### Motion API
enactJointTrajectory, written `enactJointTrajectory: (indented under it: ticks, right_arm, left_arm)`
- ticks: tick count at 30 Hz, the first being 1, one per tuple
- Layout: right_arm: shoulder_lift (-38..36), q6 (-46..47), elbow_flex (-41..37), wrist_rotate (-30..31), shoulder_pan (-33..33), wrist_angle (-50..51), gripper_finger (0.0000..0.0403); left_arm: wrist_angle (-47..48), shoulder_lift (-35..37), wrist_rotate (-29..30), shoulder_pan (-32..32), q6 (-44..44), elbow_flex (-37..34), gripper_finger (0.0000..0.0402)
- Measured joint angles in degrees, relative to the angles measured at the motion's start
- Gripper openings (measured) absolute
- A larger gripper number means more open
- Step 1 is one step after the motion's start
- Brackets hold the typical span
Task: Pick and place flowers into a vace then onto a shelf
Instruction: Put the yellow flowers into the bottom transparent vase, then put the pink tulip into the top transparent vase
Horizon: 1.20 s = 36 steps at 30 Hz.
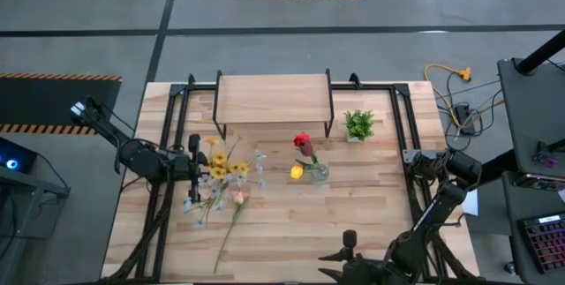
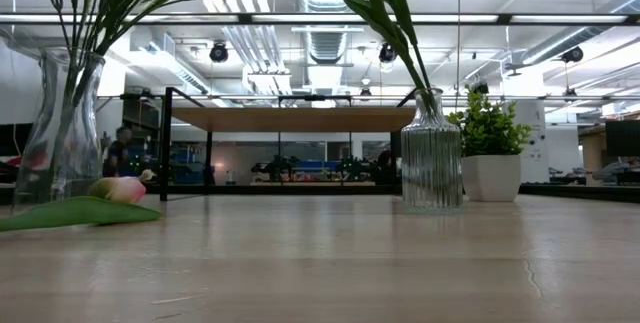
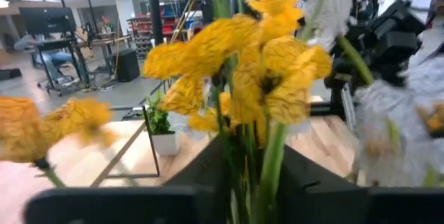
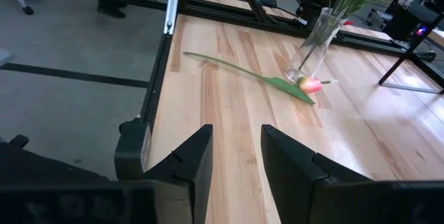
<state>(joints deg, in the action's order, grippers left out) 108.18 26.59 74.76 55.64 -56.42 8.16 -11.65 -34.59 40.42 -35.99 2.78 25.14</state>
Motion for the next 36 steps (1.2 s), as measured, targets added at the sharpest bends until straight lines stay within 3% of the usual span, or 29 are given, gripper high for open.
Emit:
enactJointTrajectory:
  ticks: [7, 12, 23, 30, 36]
  right_arm:
    - [0.00, -0.02, 0.00, 0.00, 0.00, 0.02, 0.0111]
    - [0.00, -0.02, 0.00, -0.04, -0.02, 0.02, 0.0111]
    - [0.00, -0.10, 0.00, -0.04, -0.04, 0.04, 0.0111]
    - [0.00, -0.28, 0.00, -0.04, -0.04, 0.07, 0.0112]
    - [0.00, -0.20, 0.00, -0.04, -0.04, 0.08, 0.0111]
  left_arm:
    - [5.80, 1.46, 1.90, 0.00, -2.66, 2.71, 0.0186]
    - [11.34, 2.83, 1.68, 0.00, -4.04, 7.09, 0.0236]
    - [34.74, 0.62, 1.43, 0.00, -19.40, 25.94, 0.0248]
    - [36.65, -8.20, -5.50, -0.10, -21.36, 34.35, 0.0248]
    - [43.71, -17.53, -6.14, -0.88, -23.77, 41.72, 0.0248]
